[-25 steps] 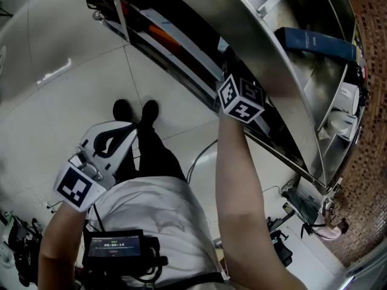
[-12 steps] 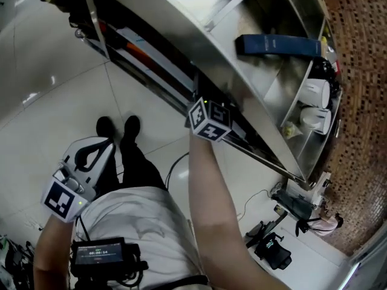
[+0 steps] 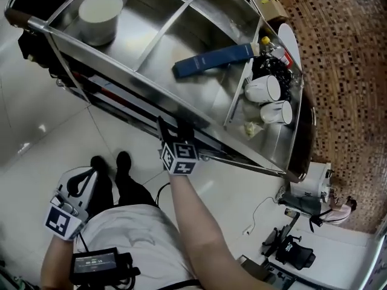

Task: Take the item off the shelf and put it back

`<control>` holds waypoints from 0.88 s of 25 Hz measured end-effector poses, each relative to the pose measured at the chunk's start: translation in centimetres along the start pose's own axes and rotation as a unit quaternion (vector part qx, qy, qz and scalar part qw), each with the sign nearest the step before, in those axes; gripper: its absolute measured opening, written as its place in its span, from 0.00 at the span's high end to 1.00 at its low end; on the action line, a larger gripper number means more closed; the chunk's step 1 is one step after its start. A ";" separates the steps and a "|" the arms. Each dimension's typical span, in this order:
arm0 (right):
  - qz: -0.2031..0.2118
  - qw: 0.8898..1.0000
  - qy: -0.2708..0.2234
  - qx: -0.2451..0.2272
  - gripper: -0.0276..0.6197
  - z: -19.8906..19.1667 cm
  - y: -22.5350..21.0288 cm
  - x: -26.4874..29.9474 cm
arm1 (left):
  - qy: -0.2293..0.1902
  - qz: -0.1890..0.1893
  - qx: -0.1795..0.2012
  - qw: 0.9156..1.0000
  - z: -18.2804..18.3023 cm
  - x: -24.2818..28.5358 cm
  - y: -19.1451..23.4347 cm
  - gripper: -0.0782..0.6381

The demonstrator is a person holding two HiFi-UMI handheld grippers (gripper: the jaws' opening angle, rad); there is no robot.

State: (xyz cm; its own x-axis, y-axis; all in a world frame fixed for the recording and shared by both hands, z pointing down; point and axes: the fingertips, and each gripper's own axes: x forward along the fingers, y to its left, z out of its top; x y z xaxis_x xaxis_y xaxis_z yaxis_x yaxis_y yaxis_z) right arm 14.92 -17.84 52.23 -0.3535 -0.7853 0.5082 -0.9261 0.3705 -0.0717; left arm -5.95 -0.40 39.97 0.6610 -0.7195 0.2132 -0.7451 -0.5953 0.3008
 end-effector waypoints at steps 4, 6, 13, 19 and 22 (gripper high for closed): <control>0.030 1.000 0.001 -0.011 0.69 0.3 1.0 -2.0 | -0.001 0.008 0.011 1.000 1.5 -0.4 0.3 0.88; 0.041 0.999 -0.001 -0.020 0.79 0.6 1.6 -3.0 | 0.000 0.009 0.020 1.000 2.3 -0.5 0.3 0.88; 0.133 0.991 -0.028 -0.013 0.86 2.4 7.5 -5.5 | 0.011 0.009 0.062 0.998 4.9 -1.4 0.4 0.88; 0.212 0.974 -0.059 -0.052 0.86 7.5 11.4 -8.1 | 0.005 0.002 0.047 0.999 5.7 -0.7 -0.3 0.88; 0.256 0.963 -0.074 -0.051 0.86 9.8 14.6 -9.7 | 0.009 0.005 0.047 0.999 6.6 -1.5 0.0 0.88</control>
State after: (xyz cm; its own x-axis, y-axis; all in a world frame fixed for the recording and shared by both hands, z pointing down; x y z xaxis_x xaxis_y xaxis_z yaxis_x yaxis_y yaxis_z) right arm 3.54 -9.68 37.81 -0.7816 -0.5470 0.2997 -0.6110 0.7681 -0.1914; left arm -7.49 -1.68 33.54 0.6549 -0.7188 0.2334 -0.7557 -0.6203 0.2099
